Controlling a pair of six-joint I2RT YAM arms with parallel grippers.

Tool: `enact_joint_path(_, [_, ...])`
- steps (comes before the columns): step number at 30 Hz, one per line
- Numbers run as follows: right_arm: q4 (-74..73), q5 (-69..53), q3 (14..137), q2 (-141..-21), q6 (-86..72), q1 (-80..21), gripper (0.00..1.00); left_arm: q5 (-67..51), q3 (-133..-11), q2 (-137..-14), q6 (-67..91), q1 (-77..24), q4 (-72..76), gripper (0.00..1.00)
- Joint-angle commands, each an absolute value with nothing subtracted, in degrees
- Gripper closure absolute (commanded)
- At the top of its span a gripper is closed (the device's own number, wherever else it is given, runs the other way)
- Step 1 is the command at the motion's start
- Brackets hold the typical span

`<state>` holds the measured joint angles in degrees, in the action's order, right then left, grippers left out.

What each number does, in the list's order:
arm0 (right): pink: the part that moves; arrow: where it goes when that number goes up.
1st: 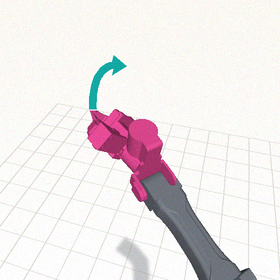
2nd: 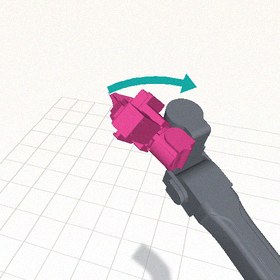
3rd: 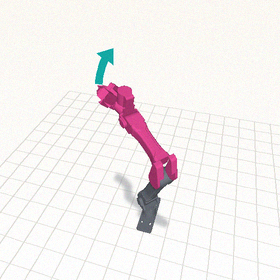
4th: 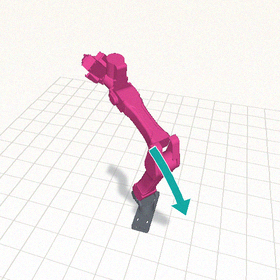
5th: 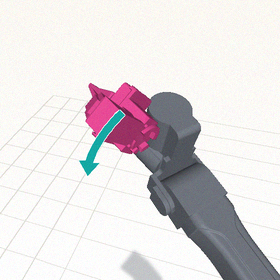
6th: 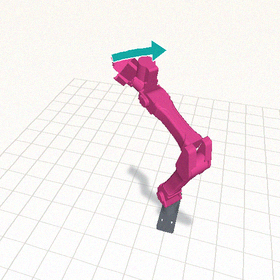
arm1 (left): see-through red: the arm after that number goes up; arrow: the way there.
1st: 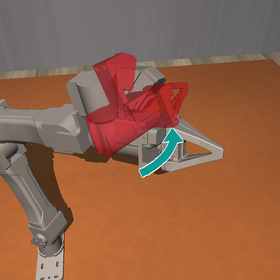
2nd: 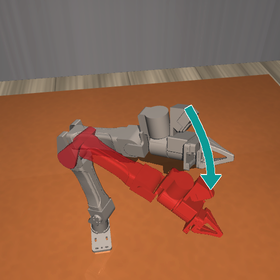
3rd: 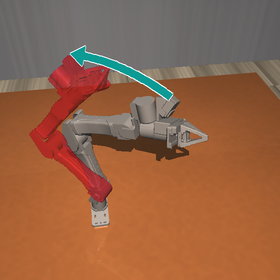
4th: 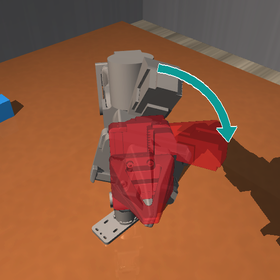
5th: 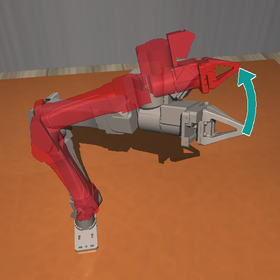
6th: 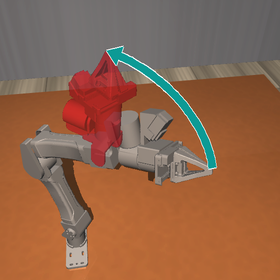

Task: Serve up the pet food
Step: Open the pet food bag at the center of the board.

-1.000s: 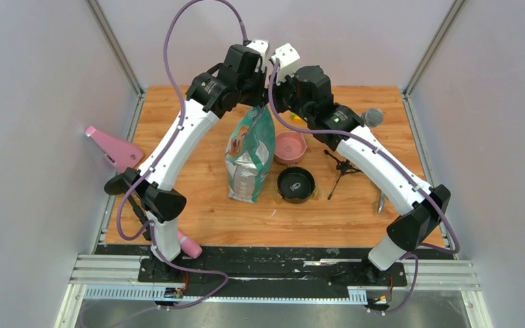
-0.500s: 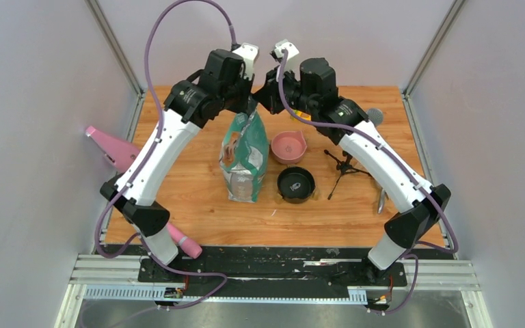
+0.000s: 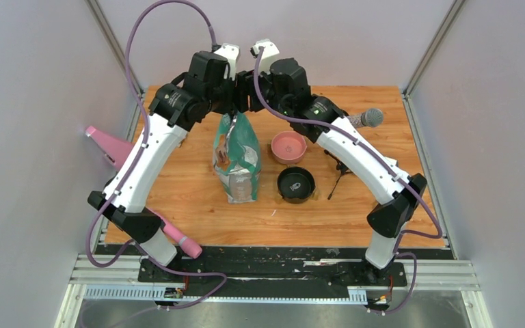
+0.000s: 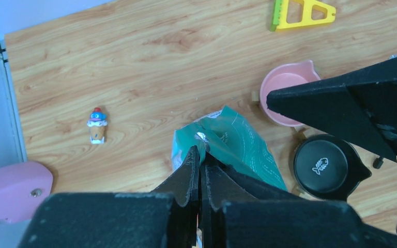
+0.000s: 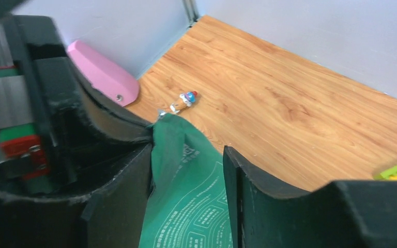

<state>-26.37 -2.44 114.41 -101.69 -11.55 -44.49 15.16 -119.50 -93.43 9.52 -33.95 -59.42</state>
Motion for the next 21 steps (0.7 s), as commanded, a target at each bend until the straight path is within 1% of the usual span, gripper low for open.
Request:
enact_joint_path(1, [-30.48, 7.26, 120.25, -105.04, -10.97, -47.36, 0.46, 15.22, -121.7, -87.01, 10.7, -34.46, -49.54, 1.0])
enact_joint_path(5, [-37.4, 9.93, 123.85, -107.63, -11.67, -48.84, 0.46, 15.69, -120.91, -86.36, 10.44, -34.54, -48.35, 1.0])
enact_joint_path(9, [-46.46, 2.17, 124.96, -107.97, -12.08, -49.8, 0.46, 17.52, -121.23, -86.77, 9.71, -34.49, -47.53, 1.0])
enact_joint_path(11, [-48.69, -3.87, 123.41, -106.41, -10.98, -50.27, 0.46, 18.54, -121.18, -87.05, 9.61, -34.39, -47.24, 1.0])
enact_joint_path(14, [-51.78, -9.53, 124.08, -105.8, -10.05, -51.33, 0.46, 18.08, -119.92, -87.11, 10.01, -34.37, -45.97, 1.0])
enact_joint_path(18, [-56.11, -10.8, 124.23, -105.34, -9.32, -52.91, 0.47, 18.47, -119.63, -87.22, 10.0, -34.39, -45.23, 1.0])
enact_joint_path(21, [-57.14, -12.7, 121.54, -104.24, -9.09, -53.08, 0.53, 19.68, -118.18, -86.3, 9.64, -34.27, -43.99, 1.0])
